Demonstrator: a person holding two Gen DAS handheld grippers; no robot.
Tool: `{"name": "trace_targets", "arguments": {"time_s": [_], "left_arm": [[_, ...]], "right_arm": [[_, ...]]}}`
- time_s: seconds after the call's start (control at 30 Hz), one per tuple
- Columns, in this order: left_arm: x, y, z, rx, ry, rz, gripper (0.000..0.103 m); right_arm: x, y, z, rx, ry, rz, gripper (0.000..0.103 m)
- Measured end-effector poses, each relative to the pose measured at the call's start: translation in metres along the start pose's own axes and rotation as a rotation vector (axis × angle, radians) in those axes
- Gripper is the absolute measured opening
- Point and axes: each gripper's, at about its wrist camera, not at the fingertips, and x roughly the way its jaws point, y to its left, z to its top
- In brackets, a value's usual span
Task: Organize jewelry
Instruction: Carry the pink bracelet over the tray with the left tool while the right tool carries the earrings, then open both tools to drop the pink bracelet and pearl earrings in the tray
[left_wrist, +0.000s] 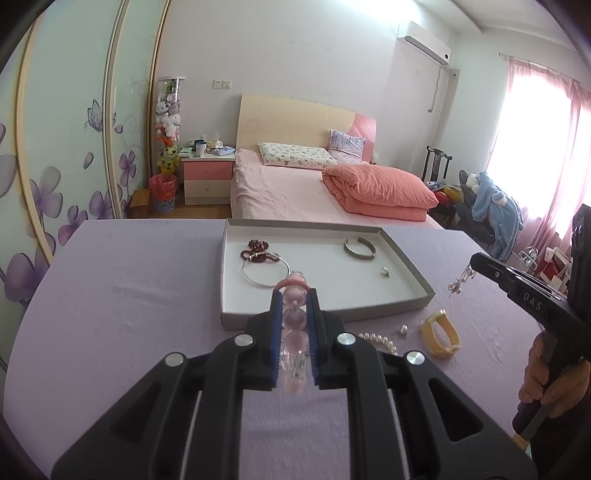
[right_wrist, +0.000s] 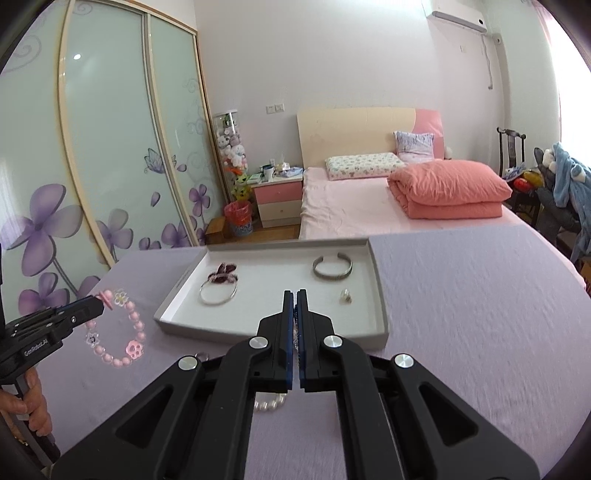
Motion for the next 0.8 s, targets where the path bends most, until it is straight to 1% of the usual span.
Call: {"name": "trace_targets", "arguments": {"time_s": [0.17,0.3,0.43,0.57,0.7,0.8], "left_arm": [[0.020,0.008,0.022,-0.028,0.002,-0.004,0.013],[0.044,0.010,0.043,-0.027,-0.003,0.004,0.013],[0.072,0.014,0.060,-0.037,0.001,0.008,0.013],[0.099,0.014,0.070,-0.034,0.015,0.014,0.013],[0.124,0.015,0.072,-0.038,0.040,0.019,0.013],[0.137,0.017,0.071,-0.039,0.056,0.022,0.013]], "right_arm": [[0.026,-0.011,0.028,0.028,-0.003,0.008,0.002],[0.061,-0.020,0.043,0.061,0.039,0.014,0.002],[0.098,-0.028,0.043,0.096,0.110,0.012,0.002],[0.136,-0.035,0.037,0.134,0.191,0.002,0.002],[0.159,-0.034,0.034,0.152,0.246,-0.020,0.002],[0.171,-0.033,0.032,0.152,0.266,-0.043,0.002]]}}
